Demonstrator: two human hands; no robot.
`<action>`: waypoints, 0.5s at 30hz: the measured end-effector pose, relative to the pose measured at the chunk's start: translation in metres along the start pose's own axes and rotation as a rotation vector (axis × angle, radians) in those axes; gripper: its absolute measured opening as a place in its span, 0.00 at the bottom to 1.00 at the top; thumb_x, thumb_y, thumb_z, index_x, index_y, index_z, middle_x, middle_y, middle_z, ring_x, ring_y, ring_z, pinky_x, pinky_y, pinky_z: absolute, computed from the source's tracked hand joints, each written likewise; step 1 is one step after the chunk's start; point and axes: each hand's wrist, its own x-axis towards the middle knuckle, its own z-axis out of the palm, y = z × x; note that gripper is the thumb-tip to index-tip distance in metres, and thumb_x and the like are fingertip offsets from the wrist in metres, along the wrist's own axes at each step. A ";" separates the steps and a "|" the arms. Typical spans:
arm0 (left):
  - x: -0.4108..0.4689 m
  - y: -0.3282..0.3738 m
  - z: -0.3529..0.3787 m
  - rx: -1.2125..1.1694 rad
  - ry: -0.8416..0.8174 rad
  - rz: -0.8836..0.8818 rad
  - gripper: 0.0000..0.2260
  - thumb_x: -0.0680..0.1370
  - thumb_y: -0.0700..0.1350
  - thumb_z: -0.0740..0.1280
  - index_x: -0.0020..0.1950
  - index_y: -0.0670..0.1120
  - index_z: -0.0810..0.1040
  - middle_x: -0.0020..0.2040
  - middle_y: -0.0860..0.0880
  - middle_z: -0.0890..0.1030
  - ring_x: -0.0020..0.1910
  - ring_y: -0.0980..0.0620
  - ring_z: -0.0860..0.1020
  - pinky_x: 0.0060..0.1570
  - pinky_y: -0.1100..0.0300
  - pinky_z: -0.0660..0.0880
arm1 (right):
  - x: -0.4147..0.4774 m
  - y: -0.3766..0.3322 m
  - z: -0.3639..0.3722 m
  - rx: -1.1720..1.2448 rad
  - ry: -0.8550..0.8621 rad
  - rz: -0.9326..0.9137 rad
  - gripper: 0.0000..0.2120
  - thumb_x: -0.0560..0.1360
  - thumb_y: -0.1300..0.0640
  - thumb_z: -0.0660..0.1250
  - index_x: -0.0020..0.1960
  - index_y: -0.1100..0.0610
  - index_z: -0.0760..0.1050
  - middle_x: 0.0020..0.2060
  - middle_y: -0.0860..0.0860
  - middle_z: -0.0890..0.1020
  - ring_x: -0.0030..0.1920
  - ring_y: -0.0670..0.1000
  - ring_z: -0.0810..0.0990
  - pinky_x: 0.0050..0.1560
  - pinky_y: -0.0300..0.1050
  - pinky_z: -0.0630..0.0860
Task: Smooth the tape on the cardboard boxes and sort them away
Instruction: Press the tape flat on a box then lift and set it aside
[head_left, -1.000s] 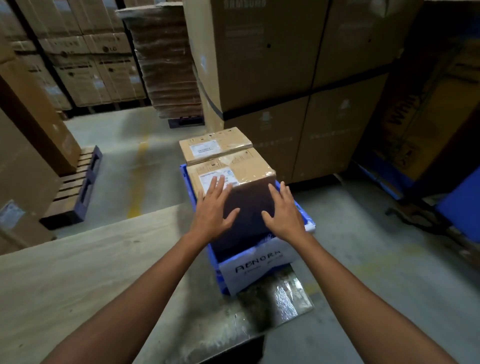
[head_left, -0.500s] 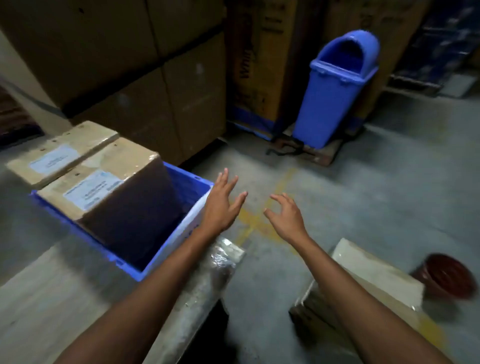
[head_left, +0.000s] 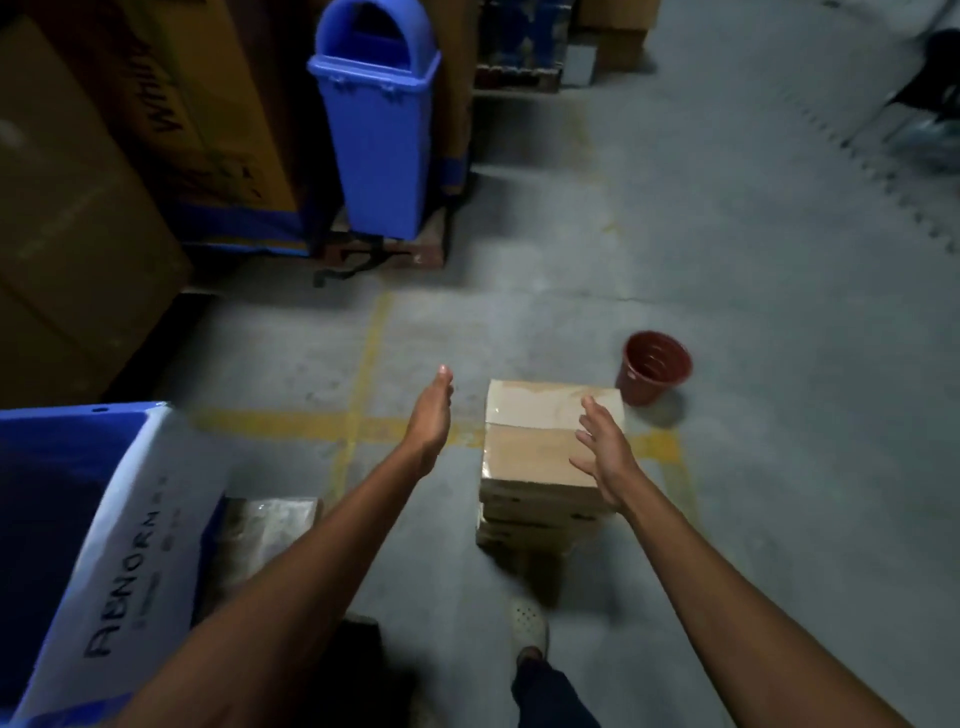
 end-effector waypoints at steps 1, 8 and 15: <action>0.004 -0.001 0.012 0.016 -0.019 -0.018 0.30 0.84 0.62 0.48 0.79 0.45 0.62 0.79 0.44 0.64 0.77 0.45 0.63 0.74 0.45 0.59 | 0.004 0.004 -0.016 0.031 0.029 0.015 0.26 0.84 0.42 0.55 0.79 0.50 0.60 0.79 0.52 0.62 0.77 0.57 0.62 0.73 0.64 0.64; 0.050 -0.021 0.073 -0.002 -0.003 -0.179 0.31 0.84 0.63 0.48 0.76 0.42 0.68 0.77 0.41 0.66 0.75 0.42 0.65 0.71 0.42 0.62 | 0.050 0.021 -0.089 0.182 0.131 0.136 0.30 0.83 0.37 0.53 0.80 0.50 0.59 0.79 0.55 0.62 0.77 0.57 0.62 0.72 0.65 0.63; 0.095 -0.066 0.101 0.335 0.020 -0.137 0.29 0.85 0.60 0.48 0.67 0.42 0.78 0.69 0.39 0.76 0.67 0.41 0.74 0.61 0.54 0.67 | 0.117 0.045 -0.124 0.067 0.109 0.243 0.24 0.83 0.39 0.54 0.76 0.49 0.63 0.72 0.50 0.70 0.73 0.55 0.68 0.73 0.64 0.63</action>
